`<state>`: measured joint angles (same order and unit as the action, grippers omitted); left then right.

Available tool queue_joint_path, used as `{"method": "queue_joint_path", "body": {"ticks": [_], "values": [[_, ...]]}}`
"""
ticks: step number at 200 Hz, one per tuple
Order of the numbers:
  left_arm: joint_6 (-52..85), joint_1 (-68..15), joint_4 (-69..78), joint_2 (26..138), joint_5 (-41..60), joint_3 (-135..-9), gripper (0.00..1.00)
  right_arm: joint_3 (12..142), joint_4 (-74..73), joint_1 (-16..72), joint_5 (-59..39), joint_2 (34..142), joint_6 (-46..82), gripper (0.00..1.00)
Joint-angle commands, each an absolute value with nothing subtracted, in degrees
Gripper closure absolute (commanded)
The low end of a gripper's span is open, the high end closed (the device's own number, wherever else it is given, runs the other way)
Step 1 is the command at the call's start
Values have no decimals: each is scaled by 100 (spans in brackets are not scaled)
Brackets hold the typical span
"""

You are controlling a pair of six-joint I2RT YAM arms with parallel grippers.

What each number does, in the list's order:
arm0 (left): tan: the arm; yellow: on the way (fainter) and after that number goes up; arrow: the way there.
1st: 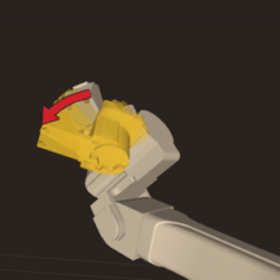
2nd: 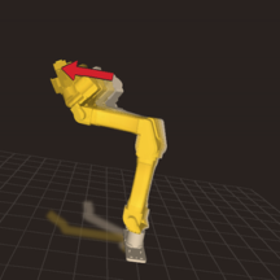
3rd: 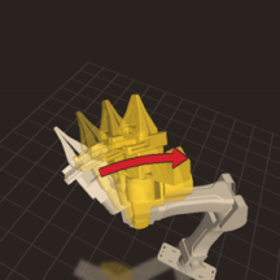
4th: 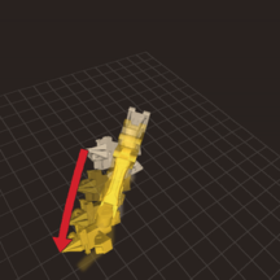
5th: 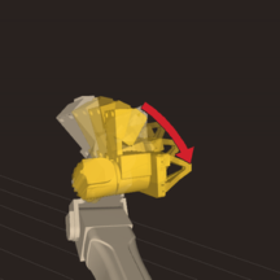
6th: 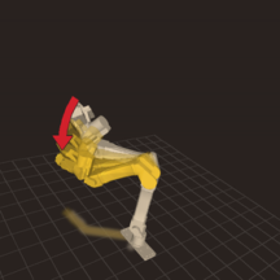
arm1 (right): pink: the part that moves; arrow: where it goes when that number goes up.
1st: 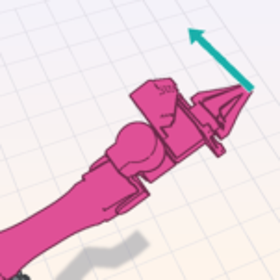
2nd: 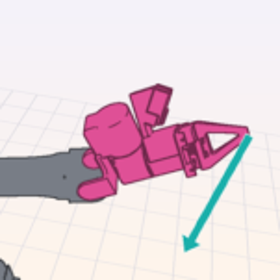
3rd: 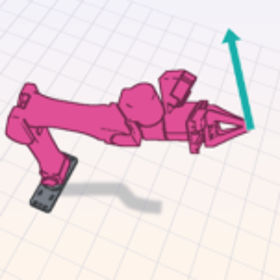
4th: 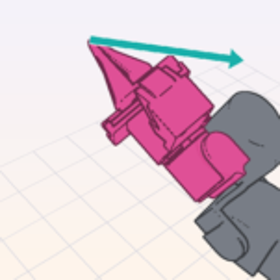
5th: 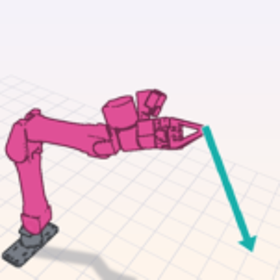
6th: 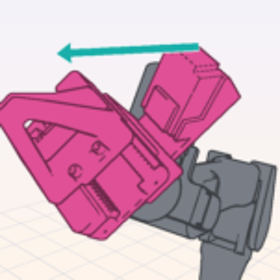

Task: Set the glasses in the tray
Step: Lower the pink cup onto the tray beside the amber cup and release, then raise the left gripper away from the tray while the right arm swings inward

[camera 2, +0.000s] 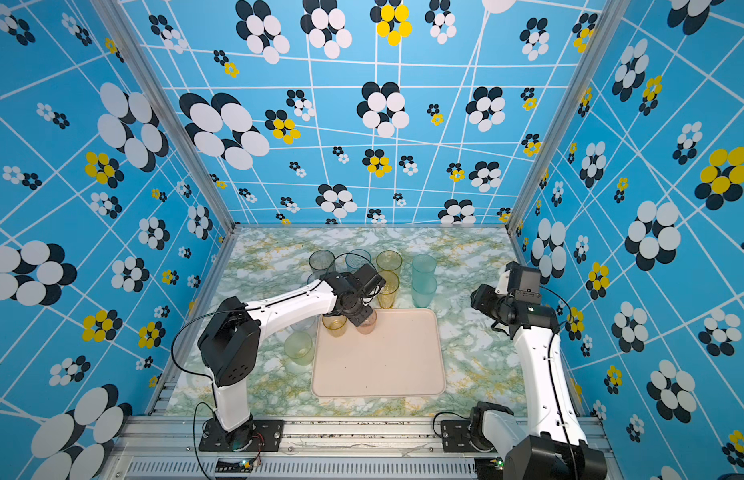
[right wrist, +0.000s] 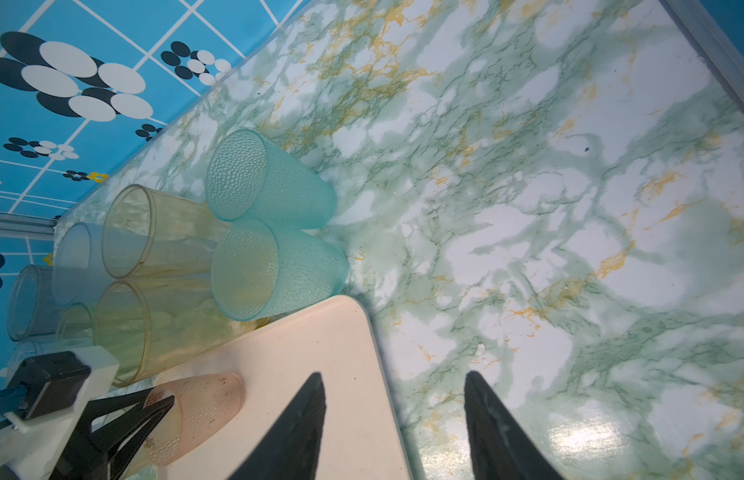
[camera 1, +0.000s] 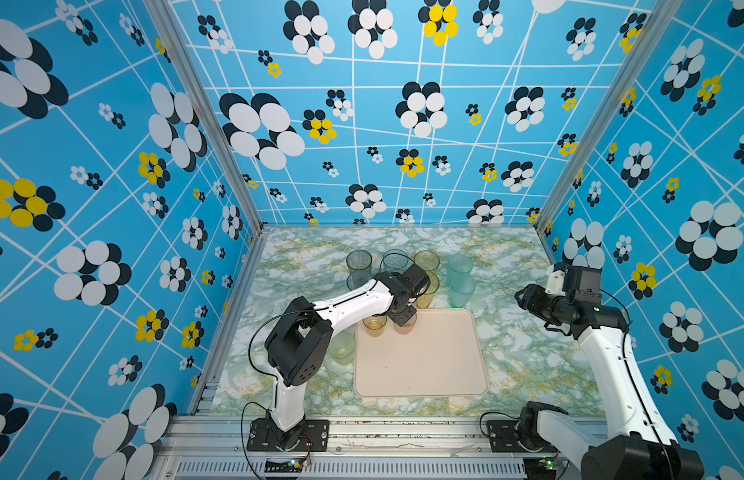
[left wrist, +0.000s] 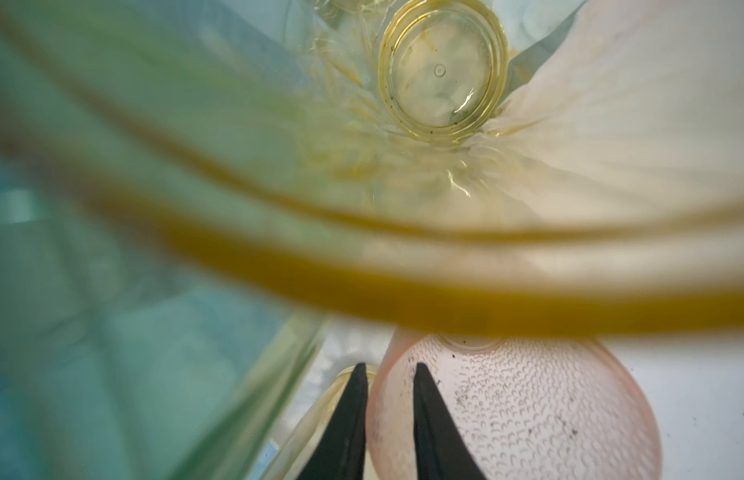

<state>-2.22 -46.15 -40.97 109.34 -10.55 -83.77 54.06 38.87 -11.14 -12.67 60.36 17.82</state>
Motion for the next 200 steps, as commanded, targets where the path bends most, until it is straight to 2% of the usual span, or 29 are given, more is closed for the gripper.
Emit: {"method": "queue_joint_path", "body": {"ticks": [1, 132, 200], "values": [[-235, -4542, -4094, 10748, -1112, -8230, 76, 5587, 4052, -1046, -1176, 5974, 1819, 44], [-203, -4552, -3818, 9881, -1126, -7995, 75, 5629, 4150, -906, -1065, 5903, 1820, 44], [413, -4226, -2796, 8239, -920, -7140, 74, 5560, 4193, -767, -1075, 5760, 1832, 44]]}}
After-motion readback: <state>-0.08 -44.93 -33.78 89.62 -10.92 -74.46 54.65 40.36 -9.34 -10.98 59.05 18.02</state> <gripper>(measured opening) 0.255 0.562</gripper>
